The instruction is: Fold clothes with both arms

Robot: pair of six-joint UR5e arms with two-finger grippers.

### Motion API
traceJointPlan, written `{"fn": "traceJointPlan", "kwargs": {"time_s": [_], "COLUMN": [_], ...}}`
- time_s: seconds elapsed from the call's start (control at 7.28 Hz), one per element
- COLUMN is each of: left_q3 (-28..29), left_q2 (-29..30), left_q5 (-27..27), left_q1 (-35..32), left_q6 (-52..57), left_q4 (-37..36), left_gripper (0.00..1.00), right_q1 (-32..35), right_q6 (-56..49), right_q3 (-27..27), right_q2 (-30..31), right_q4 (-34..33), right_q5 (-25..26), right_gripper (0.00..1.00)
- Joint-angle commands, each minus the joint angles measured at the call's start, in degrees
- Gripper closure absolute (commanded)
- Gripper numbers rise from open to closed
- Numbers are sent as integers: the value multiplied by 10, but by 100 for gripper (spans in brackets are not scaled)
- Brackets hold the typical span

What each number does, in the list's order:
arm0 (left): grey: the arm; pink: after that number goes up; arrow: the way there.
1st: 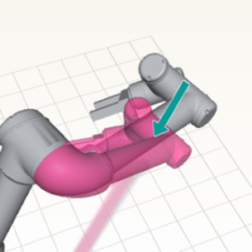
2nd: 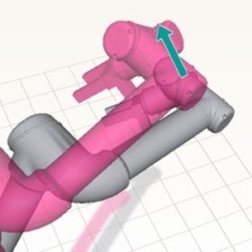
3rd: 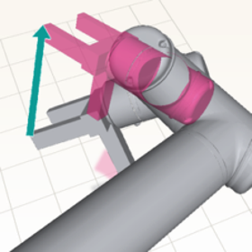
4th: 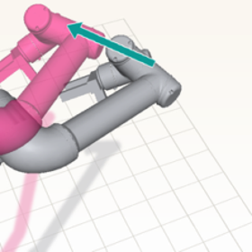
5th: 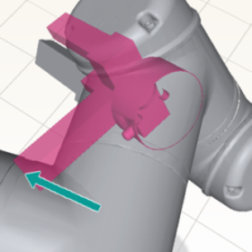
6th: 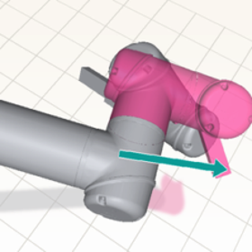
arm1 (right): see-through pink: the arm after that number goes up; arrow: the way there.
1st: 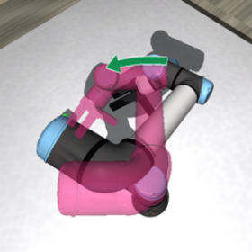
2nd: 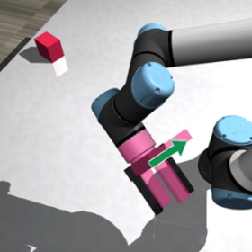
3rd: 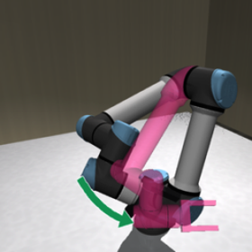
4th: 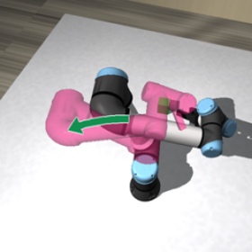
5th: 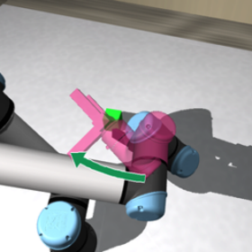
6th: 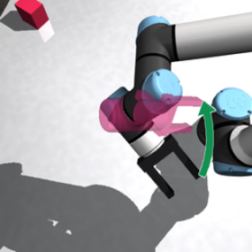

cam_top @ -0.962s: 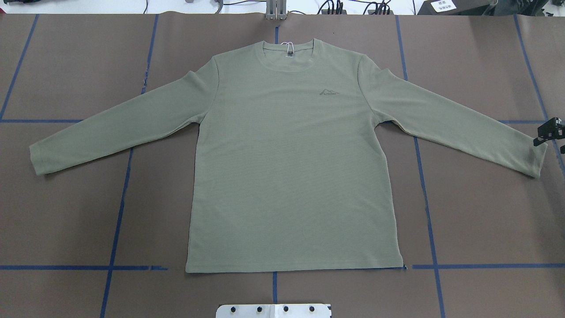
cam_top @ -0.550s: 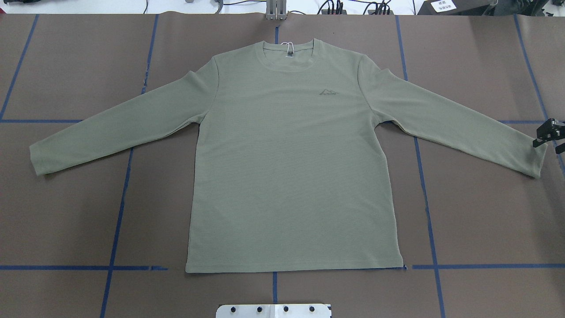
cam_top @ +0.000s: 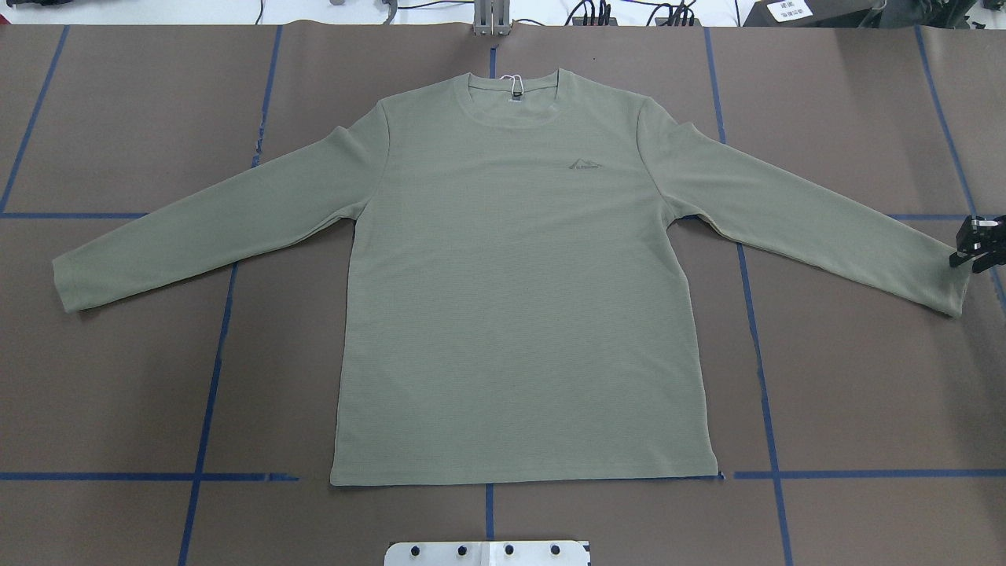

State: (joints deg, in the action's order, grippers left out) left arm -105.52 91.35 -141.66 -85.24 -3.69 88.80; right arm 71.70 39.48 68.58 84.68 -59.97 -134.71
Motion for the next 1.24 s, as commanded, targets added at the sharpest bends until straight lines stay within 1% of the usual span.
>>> {"fn": "traceJointPlan", "kwargs": {"time_s": [0.0,0.14,0.27,0.41,0.55,0.69,0.82,0.96,1.1], "left_q3": [-1,-2,-11,-19,-21,-23,-24,-25,-25], "left_q2": [1,1,-1,-2,-3,-2,0,0,0], "left_q5": [1,1,0,0,-10,-21,-26,-34,-36], "left_q1": [0,-1,-1,-1,-1,-1,-1,-1,-1], "left_q6": [0,0,0,-1,-1,-1,-1,-1,-2], "left_q4": [0,0,-3,-5,-5,-5,-5,-4,-4], "left_gripper": [0,0,0,0,0,0,0,0,0], "right_q1": [0,2,8,10,-1,-51,-106,-167,-223], "right_q6": [2,2,3,4,58,175,287,378,456], "right_q3": [5,27,74,134,176,239,260,252,224], "right_q2": [0,1,7,23,14,-9,-63,-136,-243], "right_q4": [-1,-1,-7,-8,-7,-8,-8,-15,-69], "right_q5": [0,-6,-13,-16,-20,-21,-8,20,90], "right_gripper": [100,100,100,100,100,100,100,100,100]}}
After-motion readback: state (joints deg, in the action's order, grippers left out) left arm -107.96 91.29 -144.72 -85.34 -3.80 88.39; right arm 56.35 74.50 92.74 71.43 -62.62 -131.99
